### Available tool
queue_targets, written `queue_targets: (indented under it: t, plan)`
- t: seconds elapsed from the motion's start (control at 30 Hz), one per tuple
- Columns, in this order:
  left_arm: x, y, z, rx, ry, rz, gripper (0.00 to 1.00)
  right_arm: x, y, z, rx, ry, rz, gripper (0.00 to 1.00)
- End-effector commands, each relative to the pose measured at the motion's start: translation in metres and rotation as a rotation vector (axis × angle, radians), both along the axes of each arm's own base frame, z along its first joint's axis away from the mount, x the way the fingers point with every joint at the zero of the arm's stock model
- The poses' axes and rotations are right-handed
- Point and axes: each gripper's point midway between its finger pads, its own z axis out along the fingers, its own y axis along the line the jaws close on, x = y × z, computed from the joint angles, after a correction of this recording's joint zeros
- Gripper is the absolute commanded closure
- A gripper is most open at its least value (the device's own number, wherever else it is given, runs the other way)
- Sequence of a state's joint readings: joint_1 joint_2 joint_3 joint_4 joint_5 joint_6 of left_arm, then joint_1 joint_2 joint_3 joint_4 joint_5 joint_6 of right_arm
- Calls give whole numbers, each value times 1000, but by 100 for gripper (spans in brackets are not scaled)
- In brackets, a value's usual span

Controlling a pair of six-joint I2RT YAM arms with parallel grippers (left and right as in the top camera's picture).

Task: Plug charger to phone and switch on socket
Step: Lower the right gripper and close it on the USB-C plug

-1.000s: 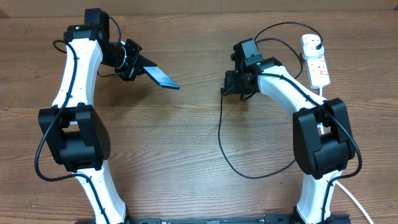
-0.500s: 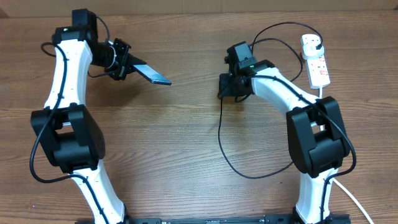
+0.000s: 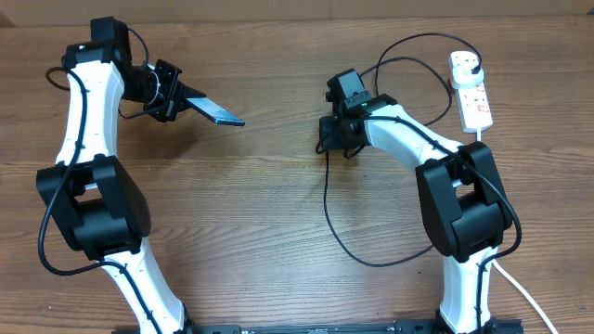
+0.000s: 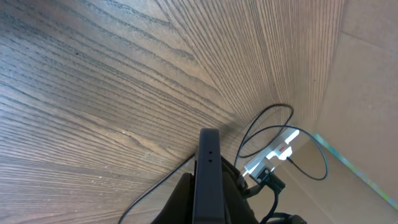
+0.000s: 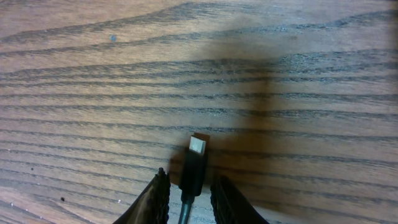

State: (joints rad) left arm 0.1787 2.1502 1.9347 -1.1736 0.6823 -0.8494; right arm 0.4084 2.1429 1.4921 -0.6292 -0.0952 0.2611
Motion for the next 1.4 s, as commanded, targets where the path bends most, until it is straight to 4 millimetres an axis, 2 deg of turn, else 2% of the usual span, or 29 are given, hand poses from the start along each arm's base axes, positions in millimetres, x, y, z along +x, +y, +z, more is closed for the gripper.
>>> queue_targets:
  t: [0.0,0.13,0.27,0.37,0.5,0.6,0.8,0.93,1.1,1.37]
  plan:
    - [3,0,6,-11,-32,-18,96,-2,-6,-12,-41,14,-7,77]
    - [3,0,6,-11,-32,-19,96,-6,0,-19,-47,27,7,77]
    - [2,0,6,-10,-31,-24,96,-13,5,-34,-45,64,23,83]
    - [1,0,6,-11,-27,-25,96,-15,6,-38,-39,75,26,96]
    - [-1,-1,5,-13,-16,-26,96,-16,5,-37,-23,87,21,96]
    - [-4,-1,5,-14,-7,-28,96,-14,0,-32,26,119,-53,96]
    - [-6,-1,4,-15,1,-29,96,-15,8,12,223,170,-46,96]
    - [-6,-2,5,-14,-3,-36,96,-23,23,54,318,131,94,96]
    - [-6,-3,6,-4,-63,-108,96,-58,58,115,588,123,365,96]
    - [-2,-18,21,-67,-245,-271,96,-92,84,162,884,187,515,96]
